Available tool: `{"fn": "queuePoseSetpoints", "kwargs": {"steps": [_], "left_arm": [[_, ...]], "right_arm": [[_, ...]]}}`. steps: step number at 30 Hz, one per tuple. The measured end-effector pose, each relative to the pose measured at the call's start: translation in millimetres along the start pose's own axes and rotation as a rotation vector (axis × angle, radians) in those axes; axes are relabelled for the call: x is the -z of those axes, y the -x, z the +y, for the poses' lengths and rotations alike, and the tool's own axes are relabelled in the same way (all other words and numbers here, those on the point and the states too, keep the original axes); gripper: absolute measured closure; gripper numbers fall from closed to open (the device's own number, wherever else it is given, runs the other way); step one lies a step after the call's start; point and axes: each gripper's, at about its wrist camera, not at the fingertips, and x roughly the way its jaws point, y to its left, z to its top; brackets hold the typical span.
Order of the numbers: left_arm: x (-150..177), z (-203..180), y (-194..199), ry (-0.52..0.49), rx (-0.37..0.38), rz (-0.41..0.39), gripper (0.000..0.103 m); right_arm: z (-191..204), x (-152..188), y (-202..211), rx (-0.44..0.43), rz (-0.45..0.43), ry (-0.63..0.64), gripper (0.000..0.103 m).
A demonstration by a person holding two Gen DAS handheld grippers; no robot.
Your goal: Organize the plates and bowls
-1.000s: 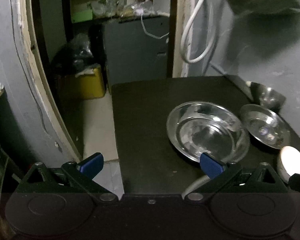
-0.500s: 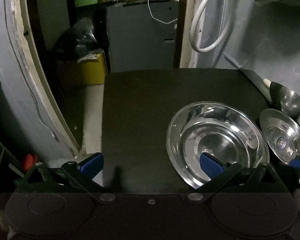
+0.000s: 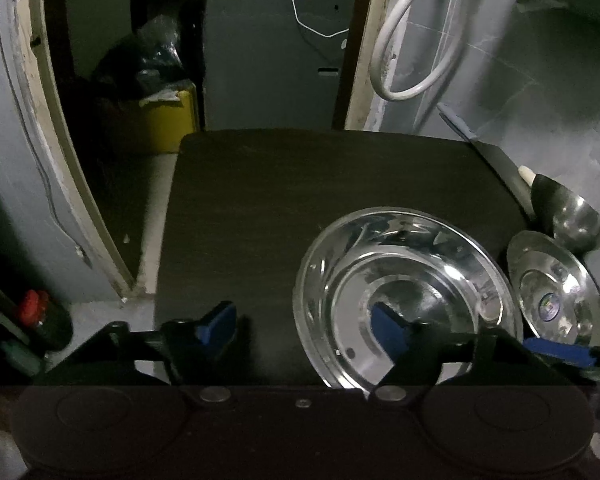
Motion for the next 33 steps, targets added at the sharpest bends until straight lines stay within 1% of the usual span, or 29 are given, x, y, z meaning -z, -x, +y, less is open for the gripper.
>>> {"fn": "queuePoseSetpoints", "kwargs": {"steps": [1, 2, 4, 5, 8, 10, 11, 12, 13, 15, 16, 20, 24, 33], "left_arm": [[-0.3, 0.0, -1.5, 0.006, 0.006, 0.003, 0.036], [-0.1, 0.2, -2.2, 0.009, 0.006, 0.006, 0.039], [0.5, 0.8, -4.3, 0.014, 0.012, 0.012, 0.049], [1.2, 1.1, -4.7, 0.012, 0.017, 0.013, 0.050], [2.7, 0.0, -8.1, -0.013, 0.012, 0.028, 0.059], [2.9, -1.9, -12.0, -0.024, 0.011, 0.044, 0.070], [3.8, -1.0, -12.8, -0.023, 0.017, 0.049, 0.072], [4.7, -0.3, -13.1, -0.021, 0.022, 0.048, 0.079], [6.1, 0.2, -12.4, -0.021, 0.022, 0.041, 0.081], [7.7, 0.2, -11.5, -0.032, 0.014, 0.036, 0.085], [8.6, -0.4, -11.0, -0.040, 0.009, 0.035, 0.086], [11.4, -6.4, -5.3, -0.090, -0.006, 0.020, 0.086], [13.3, -10.0, 6.1, -0.116, -0.008, -0.016, 0.085], [21.3, -13.2, 46.4, -0.155, 0.001, -0.090, 0.085]], "right_arm": [[-0.3, -0.7, -1.9, 0.003, 0.001, 0.000, 0.040], [0.5, -0.2, -2.1, 0.004, 0.001, -0.001, 0.040], [0.1, -0.2, -3.7, 0.008, 0.006, -0.004, 0.044], [-0.1, -0.1, -4.3, 0.012, 0.007, -0.002, 0.046], [2.4, 0.2, -7.7, 0.033, 0.019, 0.020, 0.053], [4.8, 1.6, -8.9, 0.049, 0.020, 0.032, 0.058], [7.1, 2.7, -9.2, 0.055, 0.018, 0.038, 0.060], [8.9, 3.2, -10.1, 0.065, 0.017, 0.051, 0.066], [10.4, 3.9, -10.8, 0.075, 0.017, 0.062, 0.071], [11.6, 5.1, -11.2, 0.094, 0.013, 0.085, 0.075], [12.7, 6.0, -10.7, 0.100, 0.011, 0.095, 0.077], [17.5, 11.2, -6.0, 0.106, -0.006, 0.120, 0.077], [21.0, 15.4, 1.8, 0.110, -0.023, 0.133, 0.077], [31.1, 28.1, 39.5, 0.095, -0.078, 0.137, 0.077]]}}
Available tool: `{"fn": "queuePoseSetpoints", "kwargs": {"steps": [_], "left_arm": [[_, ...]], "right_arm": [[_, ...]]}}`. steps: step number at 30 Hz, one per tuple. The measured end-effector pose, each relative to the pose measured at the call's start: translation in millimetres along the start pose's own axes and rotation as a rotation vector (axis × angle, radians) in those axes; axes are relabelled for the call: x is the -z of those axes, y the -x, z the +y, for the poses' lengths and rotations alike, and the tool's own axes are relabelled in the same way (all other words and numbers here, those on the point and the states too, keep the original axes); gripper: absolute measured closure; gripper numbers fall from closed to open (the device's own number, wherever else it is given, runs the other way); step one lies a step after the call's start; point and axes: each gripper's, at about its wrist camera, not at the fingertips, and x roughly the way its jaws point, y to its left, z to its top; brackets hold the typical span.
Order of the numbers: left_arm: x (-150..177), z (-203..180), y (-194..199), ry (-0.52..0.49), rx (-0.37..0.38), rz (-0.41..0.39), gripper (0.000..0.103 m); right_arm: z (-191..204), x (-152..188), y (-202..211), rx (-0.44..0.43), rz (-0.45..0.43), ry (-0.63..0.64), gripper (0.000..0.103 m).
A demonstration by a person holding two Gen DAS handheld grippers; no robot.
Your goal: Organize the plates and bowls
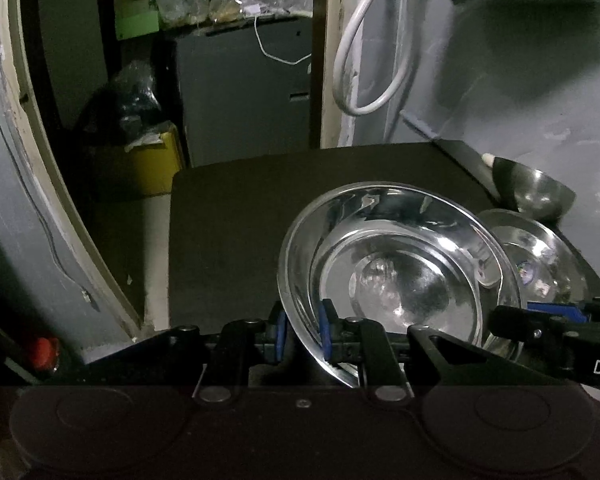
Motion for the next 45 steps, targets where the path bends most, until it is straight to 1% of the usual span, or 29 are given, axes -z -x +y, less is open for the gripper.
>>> {"fn": "queuePoseSetpoints", "kwargs": {"steps": [7, 14, 18, 24, 29, 36, 45], "left_arm": [[19.8, 1.8, 37.6, -0.016, 0.010, -0.002, 0.085], [55.0, 2.1, 70.3, -0.038, 0.023, 0.026, 0.083], [72.8, 4.2, 81.6, -0.042, 0.032, 0.045, 0.083], [92.9, 7.5, 88.9, -0.046, 0.041, 0.076, 0.082], [102.9, 6.8, 92.7, -0.059, 0.030, 0.093, 0.080], [104.8, 5.4, 93.0, -0.071, 0.020, 0.115, 0.078], [104.1, -4.1, 82.0, -0.095, -0.001, 0.141, 0.077]], "right_arm": [[14.9, 21.9, 35.9, -0.013, -0.001, 0.008, 0.077], [31.9, 51.4, 65.2, -0.004, 0.024, 0.017, 0.077], [37.5, 66.9, 76.4, 0.001, 0.044, 0.007, 0.077], [41.9, 82.2, 84.5, 0.007, 0.076, 0.006, 0.077], [49.6, 88.3, 87.6, 0.015, 0.097, 0.014, 0.077], [55.5, 87.9, 88.3, 0.035, 0.112, 0.024, 0.076], [59.4, 88.7, 85.2, 0.066, 0.131, 0.042, 0.076]]}}
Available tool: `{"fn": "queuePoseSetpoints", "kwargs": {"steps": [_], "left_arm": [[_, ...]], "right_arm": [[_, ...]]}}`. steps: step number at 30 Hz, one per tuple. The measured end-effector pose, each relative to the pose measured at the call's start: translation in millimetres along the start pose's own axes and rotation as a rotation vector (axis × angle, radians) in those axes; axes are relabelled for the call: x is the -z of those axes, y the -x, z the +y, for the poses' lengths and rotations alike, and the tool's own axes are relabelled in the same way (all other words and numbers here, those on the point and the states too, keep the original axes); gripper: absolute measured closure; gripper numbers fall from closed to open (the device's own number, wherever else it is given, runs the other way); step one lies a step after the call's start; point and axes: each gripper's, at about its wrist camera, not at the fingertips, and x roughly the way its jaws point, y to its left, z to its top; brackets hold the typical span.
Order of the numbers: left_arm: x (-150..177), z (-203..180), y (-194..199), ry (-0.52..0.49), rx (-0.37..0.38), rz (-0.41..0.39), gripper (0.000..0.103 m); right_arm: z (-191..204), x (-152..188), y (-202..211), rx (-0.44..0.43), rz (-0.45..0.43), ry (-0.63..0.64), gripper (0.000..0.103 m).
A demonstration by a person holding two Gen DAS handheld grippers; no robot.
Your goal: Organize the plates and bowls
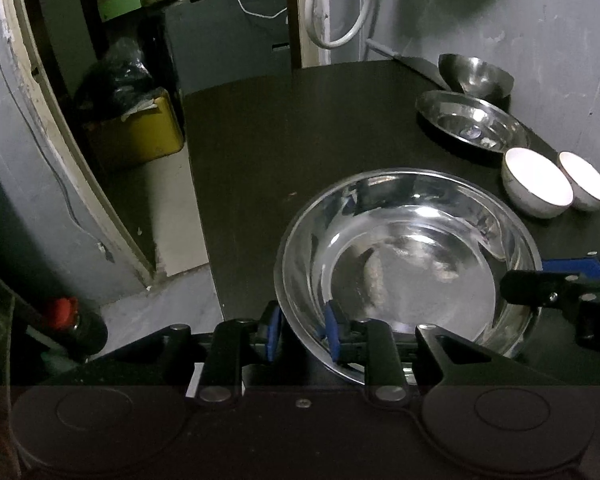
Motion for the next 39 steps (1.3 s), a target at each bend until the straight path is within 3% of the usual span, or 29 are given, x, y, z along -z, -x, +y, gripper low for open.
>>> {"fn": "queuePoseSetpoints", "kwargs": {"steps": [5, 8, 11, 13, 18, 22, 26, 28, 31, 35, 39], "left_arm": [[-0.7, -1.0, -3.5, 0.006, -0.008, 0.006, 0.077], [-2.5, 1.2, -1.5, 0.013, -0.013, -0.001, 0.071], [-3.6, 5.4, 3.5, 0.031, -0.021, -0.015, 0.046], [-4.2, 8.6, 9.4, 0.048, -0.028, -0.036, 0.022], [-8.5, 13.7, 24.3, 0.084, -0.025, -0.105, 0.001], [-13.8, 16.7, 34.7, 0.137, 0.023, -0.186, 0.001], [-16.9, 16.3, 41.6, 0.208, 0.087, -0.323, 0.001], [-24.2, 9.9, 39.7, 0.227, 0.093, -0.352, 0.001], [-43.3, -4.2, 29.3, 0.233, 0.079, -0.357, 0.001], [-71.0, -29.2, 13.2, 0.185, 0.086, -0.363, 0.001], [-102.5, -52.5, -7.4, 0.158, 0.101, -0.348, 0.001]], "right_arm": [[1.3, 2.1, -4.4, 0.012, 0.014, 0.017, 0.073], [0.9, 2.3, -5.0, 0.024, 0.018, 0.026, 0.070], [-0.4, 4.8, -1.5, 0.027, 0.006, 0.022, 0.062], [-2.4, 6.4, 2.1, 0.029, -0.006, 0.020, 0.046], [-12.7, 12.7, 16.2, 0.020, -0.031, -0.004, 0.021], [-27.1, 18.0, 39.5, 0.027, -0.127, -0.035, 0.000], [-39.5, 20.1, 62.8, 0.087, -0.271, -0.001, 0.000], [-47.8, 17.3, 66.6, 0.123, -0.306, 0.010, 0.000], [-61.6, 10.1, 65.7, 0.149, -0.308, 0.006, 0.000], [-92.7, -6.0, 56.0, 0.145, -0.248, -0.050, 0.000], [-122.6, -25.3, 44.6, 0.145, -0.268, -0.068, 0.000]]}}
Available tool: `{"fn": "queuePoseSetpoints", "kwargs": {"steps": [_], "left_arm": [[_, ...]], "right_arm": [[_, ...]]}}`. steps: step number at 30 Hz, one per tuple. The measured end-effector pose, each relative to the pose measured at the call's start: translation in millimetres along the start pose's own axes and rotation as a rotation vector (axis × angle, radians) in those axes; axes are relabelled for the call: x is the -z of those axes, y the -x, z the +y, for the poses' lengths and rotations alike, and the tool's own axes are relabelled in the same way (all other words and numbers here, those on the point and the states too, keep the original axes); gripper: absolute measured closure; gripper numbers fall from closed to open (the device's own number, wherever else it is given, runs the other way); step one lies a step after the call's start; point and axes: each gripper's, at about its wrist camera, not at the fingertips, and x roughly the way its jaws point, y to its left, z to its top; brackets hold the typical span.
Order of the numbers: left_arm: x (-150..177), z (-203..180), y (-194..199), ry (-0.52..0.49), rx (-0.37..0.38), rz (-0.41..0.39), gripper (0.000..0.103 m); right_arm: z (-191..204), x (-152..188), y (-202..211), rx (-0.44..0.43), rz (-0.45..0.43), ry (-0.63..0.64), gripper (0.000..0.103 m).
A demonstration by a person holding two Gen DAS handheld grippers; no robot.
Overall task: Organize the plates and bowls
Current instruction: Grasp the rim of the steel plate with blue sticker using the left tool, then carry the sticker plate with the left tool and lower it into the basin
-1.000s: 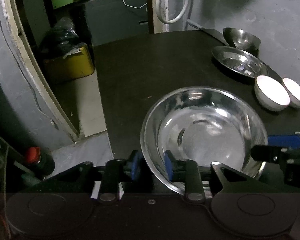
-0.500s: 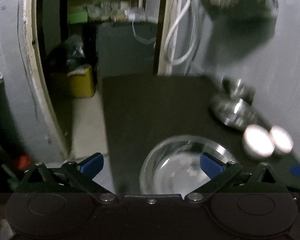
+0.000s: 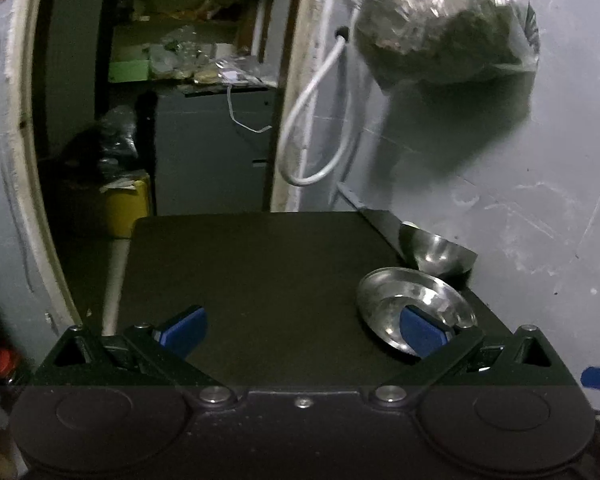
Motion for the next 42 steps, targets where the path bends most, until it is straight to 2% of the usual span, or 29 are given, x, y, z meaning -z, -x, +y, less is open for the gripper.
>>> {"fn": "queuePoseSetpoints", "kwargs": {"steps": [5, 11, 14, 21, 24, 27, 29, 34, 38, 42], "left_arm": [[-21.5, -29.9, -46.3, -0.043, -0.053, 0.055, 0.001], [-35.1, -51.6, -95.8, -0.105, -0.105, 0.128, 0.001], [-34.9, -53.4, -117.2, -0.096, -0.124, 0.177, 0.001], [-29.9, -47.7, -146.6, -0.058, -0.131, 0.295, 0.001], [-27.7, -49.2, -150.3, -0.054, -0.138, 0.311, 0.001], [-27.2, -51.1, -156.0, -0.053, -0.151, 0.333, 0.005], [-26.4, -50.7, -158.0, -0.046, -0.140, 0.345, 0.010], [-26.3, -50.5, -162.1, -0.035, -0.117, 0.366, 0.020], [-25.2, -51.3, -165.2, -0.024, -0.096, 0.377, 0.028], [-24.0, -52.7, -166.7, -0.015, -0.072, 0.387, 0.048]], "right_arm": [[-24.1, -27.7, -35.7, -0.009, -0.035, 0.011, 0.000], [-39.9, -49.3, -91.8, 0.020, 0.031, 0.012, 0.000], [-43.0, -53.4, -116.1, 0.031, 0.066, 0.021, 0.000], [-41.0, -50.9, -132.0, 0.010, 0.119, 0.046, 0.001], [-41.9, -50.8, -139.7, -0.004, 0.139, 0.048, 0.009], [-41.8, -51.2, -143.9, -0.013, 0.162, 0.042, 0.018], [-42.0, -50.9, -146.3, -0.018, 0.168, 0.038, 0.019], [-41.0, -50.8, -152.4, -0.032, 0.194, 0.025, 0.032], [-40.6, -50.2, -156.2, -0.039, 0.210, 0.008, 0.037], [-41.6, -48.8, -159.2, -0.048, 0.224, -0.015, 0.041]]}}
